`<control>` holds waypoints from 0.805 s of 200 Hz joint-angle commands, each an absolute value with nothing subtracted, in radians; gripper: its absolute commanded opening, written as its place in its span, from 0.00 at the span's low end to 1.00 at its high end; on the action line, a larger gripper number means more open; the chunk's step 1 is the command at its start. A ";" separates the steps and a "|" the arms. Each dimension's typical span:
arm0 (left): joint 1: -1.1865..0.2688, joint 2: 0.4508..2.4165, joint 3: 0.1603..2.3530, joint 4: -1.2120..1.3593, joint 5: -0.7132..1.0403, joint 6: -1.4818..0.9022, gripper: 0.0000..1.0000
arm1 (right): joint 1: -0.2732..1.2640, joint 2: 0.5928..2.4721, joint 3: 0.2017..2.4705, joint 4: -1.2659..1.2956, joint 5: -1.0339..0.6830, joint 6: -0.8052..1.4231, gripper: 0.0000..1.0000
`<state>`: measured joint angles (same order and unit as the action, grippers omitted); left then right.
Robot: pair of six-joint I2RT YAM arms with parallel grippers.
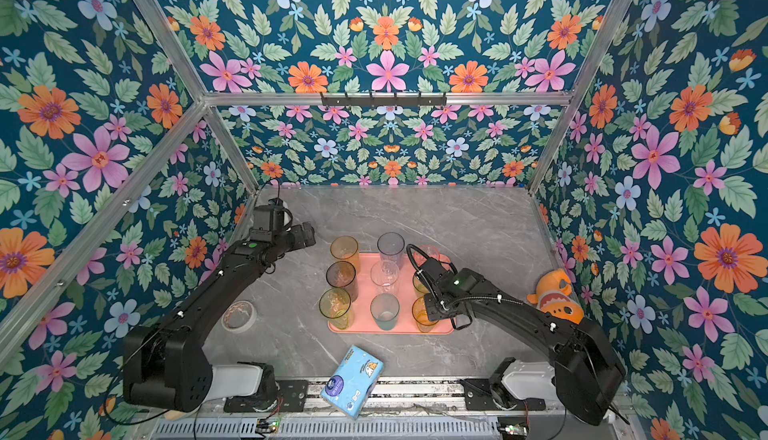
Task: Place the glasses into the tray
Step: 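Lower the yellow glass onto the tray beside the light green glass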
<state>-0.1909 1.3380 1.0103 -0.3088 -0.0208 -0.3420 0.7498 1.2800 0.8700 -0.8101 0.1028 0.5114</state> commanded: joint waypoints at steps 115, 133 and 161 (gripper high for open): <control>-0.190 1.316 0.995 -0.300 -0.022 -0.345 0.98 | 0.752 1.293 0.889 -0.832 0.143 0.516 0.26; -0.190 1.313 0.999 -0.305 -0.019 -0.347 0.98 | 0.753 1.286 0.905 -0.854 0.163 0.517 0.30; -0.189 1.307 1.004 -0.305 -0.023 -0.345 0.98 | 0.753 1.269 0.938 -0.881 0.163 0.517 0.33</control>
